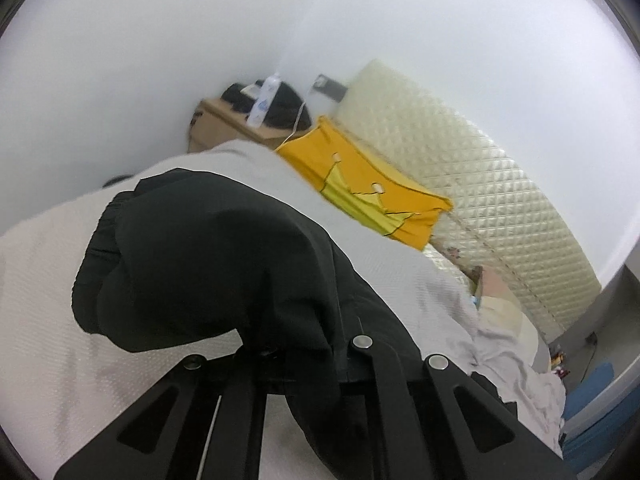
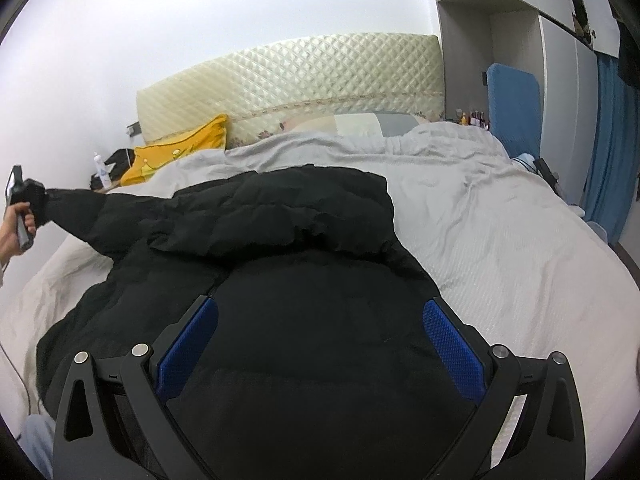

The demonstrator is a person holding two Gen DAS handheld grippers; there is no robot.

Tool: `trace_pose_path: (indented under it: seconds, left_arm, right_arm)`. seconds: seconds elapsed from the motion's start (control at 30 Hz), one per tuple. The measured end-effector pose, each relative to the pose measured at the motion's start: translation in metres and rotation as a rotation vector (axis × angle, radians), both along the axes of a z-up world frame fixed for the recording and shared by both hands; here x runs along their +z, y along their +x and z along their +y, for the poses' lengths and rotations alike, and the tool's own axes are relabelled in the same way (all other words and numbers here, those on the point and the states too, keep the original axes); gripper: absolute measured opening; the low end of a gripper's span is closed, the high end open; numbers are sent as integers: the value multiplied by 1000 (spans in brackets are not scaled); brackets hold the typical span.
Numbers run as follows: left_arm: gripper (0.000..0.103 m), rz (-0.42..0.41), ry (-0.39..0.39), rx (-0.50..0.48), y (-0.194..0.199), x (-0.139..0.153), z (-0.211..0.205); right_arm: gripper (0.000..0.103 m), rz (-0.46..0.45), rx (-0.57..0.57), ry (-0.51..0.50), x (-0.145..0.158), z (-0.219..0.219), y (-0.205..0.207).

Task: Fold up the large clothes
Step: 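Lift the held sleeve up and over the jacket body with the left gripper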

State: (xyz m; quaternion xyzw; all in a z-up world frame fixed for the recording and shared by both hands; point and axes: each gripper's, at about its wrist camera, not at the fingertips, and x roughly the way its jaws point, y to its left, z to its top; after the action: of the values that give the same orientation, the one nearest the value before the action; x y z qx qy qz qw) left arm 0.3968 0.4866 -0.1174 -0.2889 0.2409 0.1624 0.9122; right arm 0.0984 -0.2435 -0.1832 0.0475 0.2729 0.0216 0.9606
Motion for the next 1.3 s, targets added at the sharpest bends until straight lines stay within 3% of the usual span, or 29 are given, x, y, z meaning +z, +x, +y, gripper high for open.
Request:
trace_pose_path:
  seconds: [0.37, 0.67, 1.03, 1.3]
  left_arm:
    - [5, -37, 163, -113, -30, 95, -105]
    - [5, -67, 237, -180, -39, 144, -195]
    - [6, -82, 301, -272, -43, 184, -297]
    - [6, -63, 384, -375, -34, 188, -388]
  right_arm:
    - [103, -40, 30, 18, 12, -13, -17]
    - [103, -79, 37, 29, 22, -31, -30]
    - [103, -105, 47, 32, 33, -55, -34]
    - [103, -106, 38, 43, 35, -71, -36]
